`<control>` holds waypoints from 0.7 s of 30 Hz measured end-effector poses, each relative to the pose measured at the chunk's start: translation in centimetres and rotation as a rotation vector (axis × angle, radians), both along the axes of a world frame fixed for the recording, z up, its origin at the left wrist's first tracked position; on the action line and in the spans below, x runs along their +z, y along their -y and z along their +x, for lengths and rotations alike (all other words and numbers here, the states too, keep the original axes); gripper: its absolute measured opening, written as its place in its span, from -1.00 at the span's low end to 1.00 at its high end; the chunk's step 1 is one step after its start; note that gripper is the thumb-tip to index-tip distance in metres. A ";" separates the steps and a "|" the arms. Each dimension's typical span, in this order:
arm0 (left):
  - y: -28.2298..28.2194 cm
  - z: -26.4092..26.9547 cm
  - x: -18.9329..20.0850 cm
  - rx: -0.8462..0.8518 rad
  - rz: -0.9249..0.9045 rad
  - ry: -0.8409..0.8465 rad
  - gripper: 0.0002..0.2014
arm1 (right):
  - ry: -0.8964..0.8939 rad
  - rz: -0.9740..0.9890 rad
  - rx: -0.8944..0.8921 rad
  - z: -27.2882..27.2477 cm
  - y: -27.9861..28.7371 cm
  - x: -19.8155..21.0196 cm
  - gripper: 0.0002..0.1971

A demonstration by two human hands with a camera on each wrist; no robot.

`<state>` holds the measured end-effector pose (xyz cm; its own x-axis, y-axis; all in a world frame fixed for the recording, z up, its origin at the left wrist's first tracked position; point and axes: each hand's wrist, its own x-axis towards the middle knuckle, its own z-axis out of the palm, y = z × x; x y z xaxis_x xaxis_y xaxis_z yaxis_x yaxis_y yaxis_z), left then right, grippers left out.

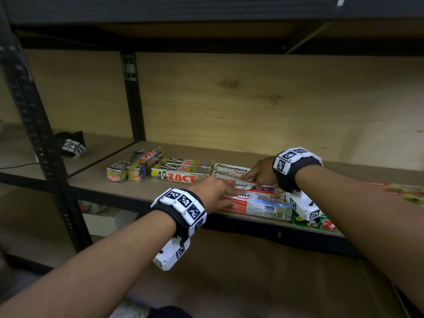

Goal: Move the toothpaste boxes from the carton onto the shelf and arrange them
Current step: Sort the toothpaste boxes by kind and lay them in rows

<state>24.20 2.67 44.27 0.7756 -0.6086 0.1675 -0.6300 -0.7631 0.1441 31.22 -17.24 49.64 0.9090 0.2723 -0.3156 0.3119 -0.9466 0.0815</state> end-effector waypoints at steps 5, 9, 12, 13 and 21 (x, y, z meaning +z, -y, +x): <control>-2.7 -0.1 0.9 0.021 0.053 0.005 -0.49 | 0.097 0.101 0.022 -0.3 -0.6 0.1 -0.59; -7.7 -0.3 1.9 0.173 0.153 0.030 -0.51 | 0.172 0.162 0.023 -0.4 -3.7 0.4 -0.65; -12.3 -0.3 1.9 0.357 0.155 0.057 -0.50 | 0.189 0.198 0.079 -0.3 -6.9 0.5 -0.67; -13.8 -0.3 1.7 0.408 0.137 0.065 -0.50 | 0.193 0.204 0.109 -0.2 -8.2 0.5 -0.68; -22.7 0.2 -2.2 0.758 -0.058 0.031 -0.20 | 0.182 0.257 0.275 -0.4 -18.6 1.6 -0.69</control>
